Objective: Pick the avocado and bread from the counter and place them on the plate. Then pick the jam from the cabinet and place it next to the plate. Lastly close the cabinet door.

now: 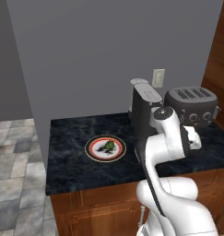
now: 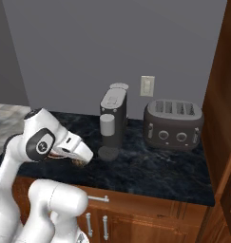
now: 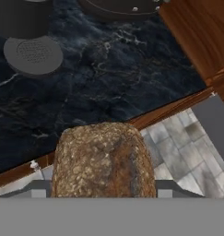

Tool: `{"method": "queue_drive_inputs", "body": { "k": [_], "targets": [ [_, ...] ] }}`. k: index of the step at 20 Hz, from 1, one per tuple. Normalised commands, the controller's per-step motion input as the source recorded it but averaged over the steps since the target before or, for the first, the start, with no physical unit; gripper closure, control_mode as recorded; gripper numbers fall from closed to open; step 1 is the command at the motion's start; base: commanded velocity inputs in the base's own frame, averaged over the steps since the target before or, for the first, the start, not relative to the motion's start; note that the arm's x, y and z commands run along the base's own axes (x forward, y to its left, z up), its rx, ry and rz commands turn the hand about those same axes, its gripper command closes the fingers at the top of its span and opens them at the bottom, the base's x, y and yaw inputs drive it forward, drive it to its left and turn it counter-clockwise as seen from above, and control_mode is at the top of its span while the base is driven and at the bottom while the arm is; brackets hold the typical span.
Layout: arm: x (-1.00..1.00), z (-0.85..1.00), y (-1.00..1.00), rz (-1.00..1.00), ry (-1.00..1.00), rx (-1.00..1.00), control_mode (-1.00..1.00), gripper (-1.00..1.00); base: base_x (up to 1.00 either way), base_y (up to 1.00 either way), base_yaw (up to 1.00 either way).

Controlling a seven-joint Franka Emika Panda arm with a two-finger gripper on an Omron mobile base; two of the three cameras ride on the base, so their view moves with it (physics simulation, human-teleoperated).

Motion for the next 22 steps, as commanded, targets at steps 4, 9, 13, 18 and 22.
{"method": "queue_drive_inputs", "body": {
  "k": [4, 9, 13, 18, 22],
  "targets": [
    [0.13, 0.00, 0.41, 0.03, -0.09, 0.09, -1.00, 1.00, 0.00, 0.00, 0.00],
    [0.20, 0.00, 0.25, 0.16, -0.11, 0.20, -1.00, 1.00, 0.00, 0.00, 0.00],
    [0.20, 0.00, 0.11, 0.21, -0.03, 0.21, -1.00, 1.00, 0.00, 0.00, 0.00],
    [0.20, 0.00, 0.05, 0.31, -0.04, 0.13, -1.00, 1.00, 0.00, 0.00, 0.00],
    [0.20, 0.00, 0.26, 0.26, -0.01, 0.01, -1.00, 1.00, 0.00, 0.00, 0.00]
  ]
}}
